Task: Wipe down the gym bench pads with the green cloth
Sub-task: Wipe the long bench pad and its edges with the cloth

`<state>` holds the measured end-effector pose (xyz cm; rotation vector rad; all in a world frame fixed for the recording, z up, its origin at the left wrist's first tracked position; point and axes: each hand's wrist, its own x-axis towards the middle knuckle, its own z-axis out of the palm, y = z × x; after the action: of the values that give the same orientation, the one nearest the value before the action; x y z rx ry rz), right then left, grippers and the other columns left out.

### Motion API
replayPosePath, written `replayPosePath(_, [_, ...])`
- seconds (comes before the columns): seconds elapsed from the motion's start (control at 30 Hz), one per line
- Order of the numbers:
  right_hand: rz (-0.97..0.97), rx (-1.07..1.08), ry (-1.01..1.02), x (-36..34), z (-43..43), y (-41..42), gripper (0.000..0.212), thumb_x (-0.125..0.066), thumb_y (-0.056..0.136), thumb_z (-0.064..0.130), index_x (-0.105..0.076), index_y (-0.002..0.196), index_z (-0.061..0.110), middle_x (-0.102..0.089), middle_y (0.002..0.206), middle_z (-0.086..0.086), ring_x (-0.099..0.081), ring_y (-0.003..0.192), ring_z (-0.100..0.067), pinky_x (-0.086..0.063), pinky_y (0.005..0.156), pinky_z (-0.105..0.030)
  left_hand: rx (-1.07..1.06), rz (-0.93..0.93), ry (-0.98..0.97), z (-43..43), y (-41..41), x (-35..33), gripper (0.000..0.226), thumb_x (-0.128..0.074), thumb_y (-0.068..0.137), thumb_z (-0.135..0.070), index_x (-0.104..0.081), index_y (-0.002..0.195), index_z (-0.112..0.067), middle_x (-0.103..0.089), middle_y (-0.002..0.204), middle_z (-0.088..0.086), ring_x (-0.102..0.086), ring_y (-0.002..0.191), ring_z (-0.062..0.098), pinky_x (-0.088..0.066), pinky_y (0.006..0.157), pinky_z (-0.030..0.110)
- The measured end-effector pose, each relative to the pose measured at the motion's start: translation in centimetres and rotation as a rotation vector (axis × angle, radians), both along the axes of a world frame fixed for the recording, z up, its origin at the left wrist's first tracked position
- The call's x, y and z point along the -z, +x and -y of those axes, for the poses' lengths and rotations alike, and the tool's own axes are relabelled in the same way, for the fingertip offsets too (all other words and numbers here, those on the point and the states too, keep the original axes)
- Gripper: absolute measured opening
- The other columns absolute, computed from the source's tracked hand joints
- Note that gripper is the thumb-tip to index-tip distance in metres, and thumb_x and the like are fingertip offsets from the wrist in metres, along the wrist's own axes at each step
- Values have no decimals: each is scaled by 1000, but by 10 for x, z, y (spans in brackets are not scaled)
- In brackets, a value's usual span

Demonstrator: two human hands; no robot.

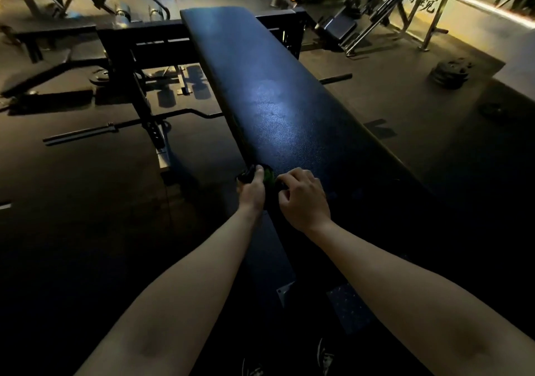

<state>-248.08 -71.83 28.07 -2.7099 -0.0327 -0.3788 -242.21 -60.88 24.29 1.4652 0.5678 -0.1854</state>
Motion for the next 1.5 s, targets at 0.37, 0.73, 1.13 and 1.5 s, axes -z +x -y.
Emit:
replayPosePath(0.37, [36, 48, 15, 1, -1, -6, 23, -53, 81, 17, -70, 96, 23, -65, 97, 1, -58, 95, -25, -46, 81, -40, 169, 52, 190, 12, -65, 31, 51, -39, 104, -35, -47, 142, -1, -48, 143, 20, -44, 133, 36, -32, 115, 40])
replayPosePath(0.73, [17, 60, 6, 2, -2, -5, 23, -54, 82, 16, -70, 96, 24, -65, 97, 1, -59, 94, -26, -45, 81, -39, -144, 96, 91, -5, -40, 19, 48, -61, 97, -11, -36, 138, -5, -51, 135, 22, -57, 118, 33, -44, 106, 45])
replayPosePath(1.13, [3, 46, 33, 5, 4, 0, 26, -54, 82, 22, -68, 103, 26, -64, 103, 3, -60, 98, -24, -48, 79, -37, 15, -115, 214, 12, -23, -13, 54, -34, 107, -38, -35, 146, 0, -48, 144, 23, -49, 131, 37, -35, 105, 34])
replayPosePath(1.5, [-55, -244, 10, 1, 40, -30, 34, -53, 87, 12, -69, 116, 20, -65, 121, 0, -53, 117, -26, -48, 93, -38, 16, -91, 438, 21, -111, -20, 50, -44, 102, -48, -63, 119, -4, -64, 118, 15, -59, 104, 32, -39, 84, 28])
